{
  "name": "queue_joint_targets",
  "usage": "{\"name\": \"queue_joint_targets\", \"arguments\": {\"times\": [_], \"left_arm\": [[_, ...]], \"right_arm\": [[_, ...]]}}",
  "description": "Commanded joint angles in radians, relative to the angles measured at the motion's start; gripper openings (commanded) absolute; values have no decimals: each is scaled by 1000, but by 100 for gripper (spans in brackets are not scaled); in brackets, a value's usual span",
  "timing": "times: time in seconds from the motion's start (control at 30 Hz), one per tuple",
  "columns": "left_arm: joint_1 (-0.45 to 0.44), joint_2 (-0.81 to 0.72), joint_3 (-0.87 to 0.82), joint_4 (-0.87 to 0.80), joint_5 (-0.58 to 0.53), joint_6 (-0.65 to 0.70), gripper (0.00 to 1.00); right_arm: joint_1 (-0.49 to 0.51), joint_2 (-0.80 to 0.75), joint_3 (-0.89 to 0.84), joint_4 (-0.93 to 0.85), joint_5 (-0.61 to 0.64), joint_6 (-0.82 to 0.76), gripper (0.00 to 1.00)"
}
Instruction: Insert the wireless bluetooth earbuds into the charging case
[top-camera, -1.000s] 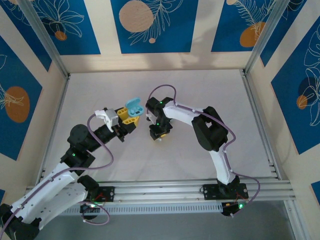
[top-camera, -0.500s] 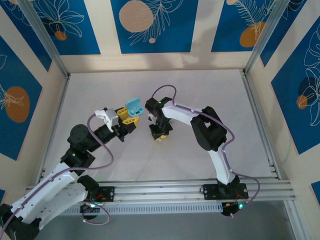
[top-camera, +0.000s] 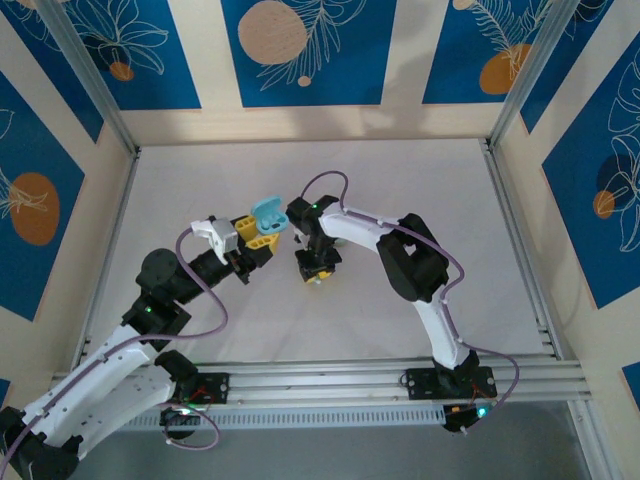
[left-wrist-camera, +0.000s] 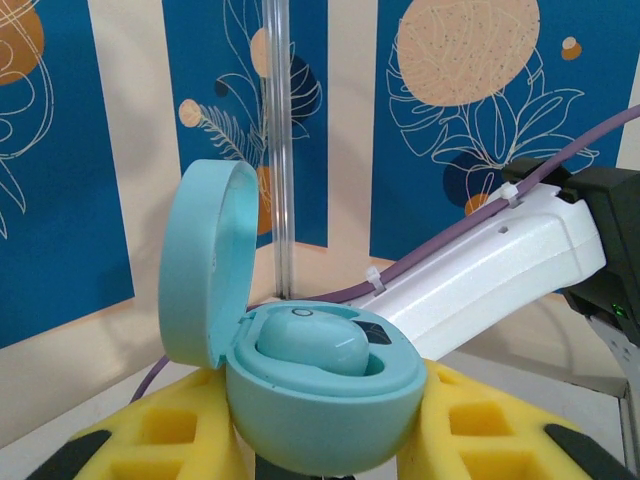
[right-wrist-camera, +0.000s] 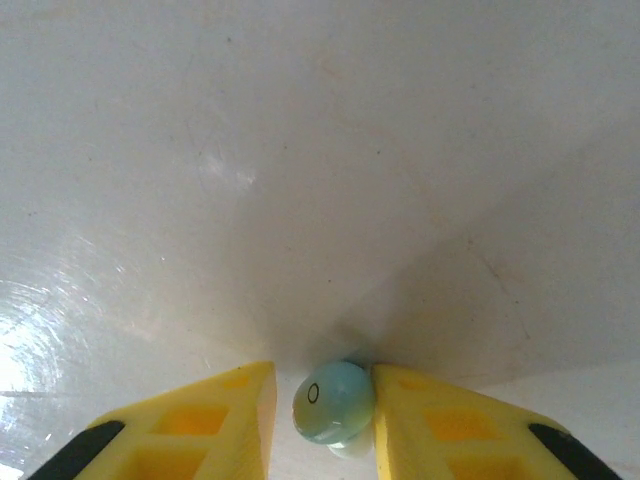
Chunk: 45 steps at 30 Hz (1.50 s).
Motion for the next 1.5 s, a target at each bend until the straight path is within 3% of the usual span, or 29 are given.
{"name": "queue_joint_targets", "arguments": {"times": [0.0, 0.23, 0.5, 0.9, 1.13, 1.3, 1.47], "left_arm": [[-7, -13, -2, 37, -10, -17, 32], [-7, -13, -1, 35, -12, -17, 32], [-7, -7, -4, 41, -9, -21, 32], [-6, -7, -1, 38, -10, -22, 32], [-6, 11, -11, 38, -10, -12, 32], [-7, 51, -20, 42, 0, 15, 32], [-7, 124, -57, 160, 72, 37, 32]], "right_arm": [[-2, 28, 33, 14, -28, 21, 30], [0, 35, 26, 5, 1, 22, 26], [0, 42, 28, 9, 15, 52, 28], [-2, 12, 22, 22, 13, 88, 20], [-34, -202, -78, 104, -21, 76, 19], [-112, -427, -200, 182, -91, 81, 18], [-217, -645, -265, 216, -218, 88, 18]]}}
